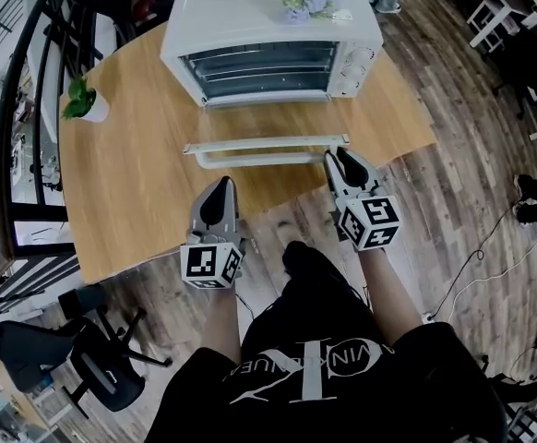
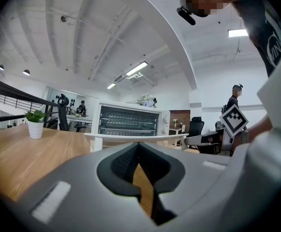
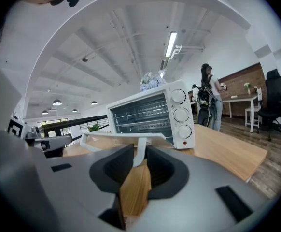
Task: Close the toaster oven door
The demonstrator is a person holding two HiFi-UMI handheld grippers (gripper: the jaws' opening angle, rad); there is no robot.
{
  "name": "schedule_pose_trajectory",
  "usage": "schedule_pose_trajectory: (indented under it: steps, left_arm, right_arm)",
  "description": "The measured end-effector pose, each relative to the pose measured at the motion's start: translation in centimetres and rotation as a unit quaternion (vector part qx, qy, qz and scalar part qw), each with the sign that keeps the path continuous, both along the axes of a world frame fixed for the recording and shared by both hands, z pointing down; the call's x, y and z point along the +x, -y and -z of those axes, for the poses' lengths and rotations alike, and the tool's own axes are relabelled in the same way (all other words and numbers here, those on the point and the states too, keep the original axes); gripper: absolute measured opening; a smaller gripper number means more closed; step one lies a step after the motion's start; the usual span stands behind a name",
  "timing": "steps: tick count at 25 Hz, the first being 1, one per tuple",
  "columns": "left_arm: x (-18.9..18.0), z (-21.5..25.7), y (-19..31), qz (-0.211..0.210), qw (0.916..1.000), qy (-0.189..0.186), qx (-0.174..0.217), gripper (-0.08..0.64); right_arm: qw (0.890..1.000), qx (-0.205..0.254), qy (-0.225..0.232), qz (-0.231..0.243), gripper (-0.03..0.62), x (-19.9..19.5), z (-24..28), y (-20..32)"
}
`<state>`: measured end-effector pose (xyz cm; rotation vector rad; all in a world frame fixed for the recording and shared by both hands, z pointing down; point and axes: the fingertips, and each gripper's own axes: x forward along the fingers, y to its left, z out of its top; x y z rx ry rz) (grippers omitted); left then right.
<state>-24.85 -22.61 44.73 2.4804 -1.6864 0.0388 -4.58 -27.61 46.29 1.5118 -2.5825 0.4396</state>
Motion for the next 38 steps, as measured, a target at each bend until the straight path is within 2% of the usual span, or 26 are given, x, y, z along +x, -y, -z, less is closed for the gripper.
schedule_pose_trajectory:
  steps: [11,22,38]
  left_arm:
    - [-0.4,1.4,1.9,-0.005,0.9999,-0.01,0.001,0.009]
    - [-0.9,2.4,5.2,-0.007,0.9999,-0.011,0.006,0.009]
    - [-1.2,3.7,9.4,-0.005,0.9998,-0.014,0.015,0.009]
  right_arm:
    - [1.0,0.011,0.014,-0.003,0.069,0.1,3.3,2.1]
    - [0.998,0.035,0.045,-0.017,0.069,0.2,7.5,6.2]
    - [0.997,0.048,0.058,-0.021,0.071,0.2,10.1,10.8]
